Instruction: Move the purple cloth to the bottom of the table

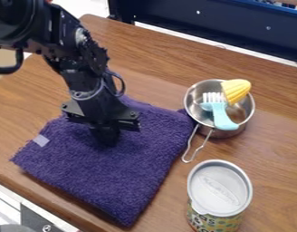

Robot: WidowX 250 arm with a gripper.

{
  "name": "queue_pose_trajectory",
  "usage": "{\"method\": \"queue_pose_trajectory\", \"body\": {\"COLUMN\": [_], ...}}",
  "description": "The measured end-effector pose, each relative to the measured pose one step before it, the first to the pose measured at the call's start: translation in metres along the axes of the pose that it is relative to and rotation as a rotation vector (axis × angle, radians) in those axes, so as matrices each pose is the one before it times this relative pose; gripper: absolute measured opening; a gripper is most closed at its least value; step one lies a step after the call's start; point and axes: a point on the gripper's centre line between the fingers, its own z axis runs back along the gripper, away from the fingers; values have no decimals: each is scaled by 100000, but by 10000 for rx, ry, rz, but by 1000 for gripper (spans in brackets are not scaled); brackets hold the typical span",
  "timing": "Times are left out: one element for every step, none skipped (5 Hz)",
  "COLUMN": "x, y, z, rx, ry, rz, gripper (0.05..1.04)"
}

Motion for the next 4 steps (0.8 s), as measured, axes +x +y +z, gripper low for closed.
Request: {"method": "queue_pose_trajectory", "body": {"x": [-37, 224, 1054, 1413], "y": [529, 511, -37, -450], "z": [464, 783, 1596, 1423], "rx": [-200, -19, -64, -154], "ry": [106, -12, -120, -276], "rz": [391, 405, 234, 233], "gripper": [426, 717, 969, 998]}}
